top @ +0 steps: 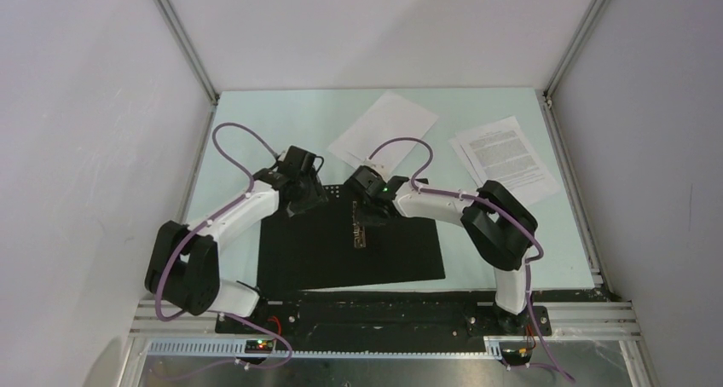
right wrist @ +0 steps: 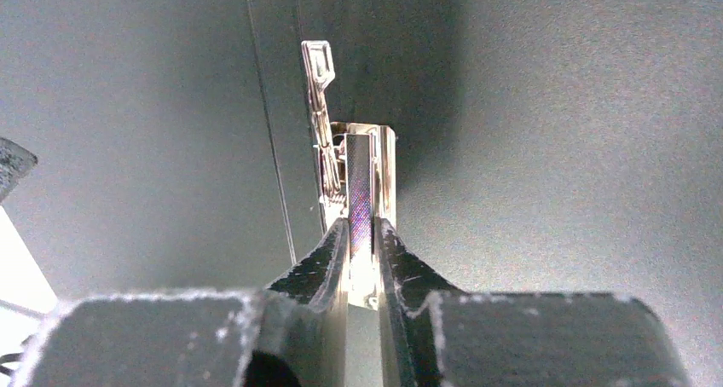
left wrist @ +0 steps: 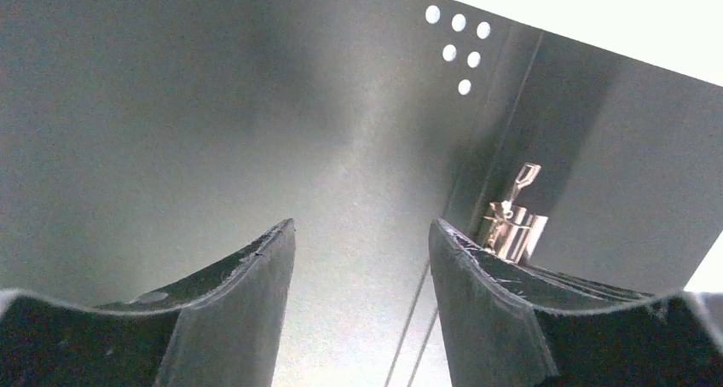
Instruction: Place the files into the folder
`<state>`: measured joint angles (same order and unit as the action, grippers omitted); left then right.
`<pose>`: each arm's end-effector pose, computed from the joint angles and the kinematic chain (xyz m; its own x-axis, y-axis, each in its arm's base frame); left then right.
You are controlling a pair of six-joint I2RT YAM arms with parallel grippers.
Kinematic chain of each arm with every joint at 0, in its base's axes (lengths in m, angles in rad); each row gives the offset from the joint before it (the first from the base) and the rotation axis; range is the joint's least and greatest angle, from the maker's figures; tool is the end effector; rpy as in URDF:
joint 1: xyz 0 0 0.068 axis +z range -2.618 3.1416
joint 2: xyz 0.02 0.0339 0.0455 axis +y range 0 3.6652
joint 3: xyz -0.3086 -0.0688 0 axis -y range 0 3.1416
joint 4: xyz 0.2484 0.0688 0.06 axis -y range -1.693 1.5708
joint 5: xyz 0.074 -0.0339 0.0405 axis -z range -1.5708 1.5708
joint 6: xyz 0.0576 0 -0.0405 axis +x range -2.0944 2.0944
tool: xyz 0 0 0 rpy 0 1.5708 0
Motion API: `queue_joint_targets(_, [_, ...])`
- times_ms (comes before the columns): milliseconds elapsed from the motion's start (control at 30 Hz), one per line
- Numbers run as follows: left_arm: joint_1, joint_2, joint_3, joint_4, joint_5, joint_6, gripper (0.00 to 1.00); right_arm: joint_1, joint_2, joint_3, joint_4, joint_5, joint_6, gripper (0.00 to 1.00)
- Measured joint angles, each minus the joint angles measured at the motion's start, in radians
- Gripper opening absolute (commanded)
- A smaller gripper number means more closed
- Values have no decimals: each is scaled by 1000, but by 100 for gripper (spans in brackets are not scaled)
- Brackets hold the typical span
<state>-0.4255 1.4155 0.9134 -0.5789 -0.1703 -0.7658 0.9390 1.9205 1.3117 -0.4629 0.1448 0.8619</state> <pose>0.2594 -0.1069 0.2360 -0.8110 -0.3824 -0.4428 -0.3162 0.9232 -0.2183 0.2586 0.3393 0.1956 -0.9128 0.0247 -0.4078 -0.0997 0.9546 0.2808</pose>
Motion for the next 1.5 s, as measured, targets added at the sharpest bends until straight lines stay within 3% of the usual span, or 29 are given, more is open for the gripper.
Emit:
queue_joint_targets(300, [23, -72, -2, 0, 26, 9, 66, 23, 69, 81, 26, -29, 106, 19])
queue_joint_targets(600, [42, -101, -2, -1, 48, 17, 73, 41, 131, 170, 21, -47, 97, 61])
queue_joint_targets(867, [45, -70, 86, -24, 77, 18, 82, 6, 18, 65, 32, -50, 61, 79])
queue_joint_targets(1133, [81, 200, 474, 12, 154, 87, 85, -242, -202, -109, 196, -166, 1, 83])
queue_joint_targets(1233, [104, 350, 622, 48, 212, 122, 86, -361, -180, -121, 303, -243, -12, 83])
queue_joint_targets(1500, [175, 669, 855, 79, 293, 177, 87, -502, -56, -124, 491, -375, -3, 84])
